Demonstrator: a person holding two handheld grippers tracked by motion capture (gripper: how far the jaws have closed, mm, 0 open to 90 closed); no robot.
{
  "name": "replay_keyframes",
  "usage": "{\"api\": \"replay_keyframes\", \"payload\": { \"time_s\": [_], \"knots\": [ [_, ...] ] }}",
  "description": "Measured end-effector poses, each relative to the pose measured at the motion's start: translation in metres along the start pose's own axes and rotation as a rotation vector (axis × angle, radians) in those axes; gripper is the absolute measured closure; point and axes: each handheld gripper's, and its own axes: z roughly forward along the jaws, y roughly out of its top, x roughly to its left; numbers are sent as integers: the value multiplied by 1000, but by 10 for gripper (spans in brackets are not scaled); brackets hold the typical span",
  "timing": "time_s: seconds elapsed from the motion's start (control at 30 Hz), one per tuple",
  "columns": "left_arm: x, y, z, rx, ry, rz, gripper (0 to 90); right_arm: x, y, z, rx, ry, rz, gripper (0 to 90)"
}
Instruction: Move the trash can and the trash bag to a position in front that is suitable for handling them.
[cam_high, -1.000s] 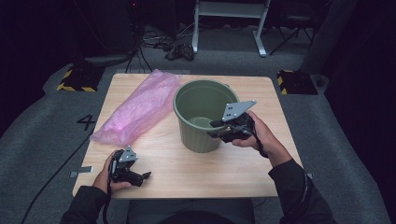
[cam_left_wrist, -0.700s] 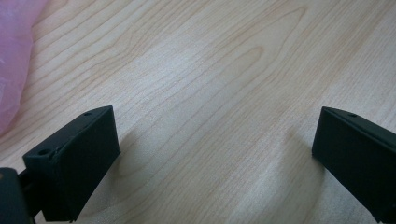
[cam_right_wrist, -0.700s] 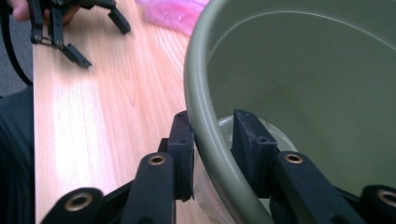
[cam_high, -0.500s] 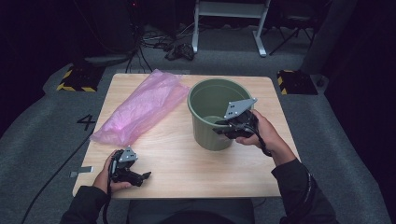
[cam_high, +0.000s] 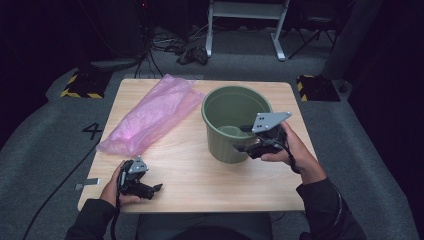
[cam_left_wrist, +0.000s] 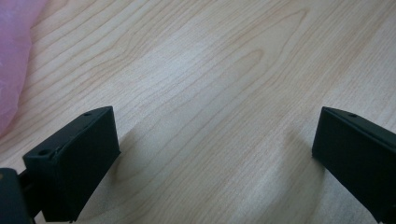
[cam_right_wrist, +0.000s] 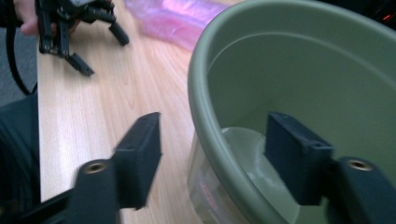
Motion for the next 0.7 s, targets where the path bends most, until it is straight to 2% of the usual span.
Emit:
{"api": "replay_keyframes", "payload": {
  "time_s": [0.13, 0.23, 0.33, 0.43, 0.47, 0.5, 0.57, 0.67, 0.7],
  "knots": [
    [1, 2, 0, -11, -5, 5, 37, -2, -11, -21, -65, -70, 29, 218],
    [1, 4, -1, -21, -3, 14, 174, -5, -22, -39, -110, -121, 62, 201],
    [1, 7, 1, -16, 2, 21, 163, -6, -36, -56, -145, -166, 99, 198],
    [1, 11, 1, -20, 12, 44, 160, -8, -52, -65, -161, -194, 140, 200],
    [1, 11, 1, -20, 12, 44, 159, -8, -52, -65, -161, -194, 140, 200],
    [1, 14, 1, -34, 9, 45, 159, -9, -66, -66, -149, -208, 164, 200],
    [2, 17, 0, -41, 23, 55, 158, -9, -77, -64, -122, -220, 180, 200],
    [4, 21, 0, -50, 16, 57, 159, -11, -98, -57, -73, -237, 216, 201],
    [6, 25, -1, -58, 31, 64, 158, -11, -106, -54, -51, -247, 228, 201]
  ]
}}
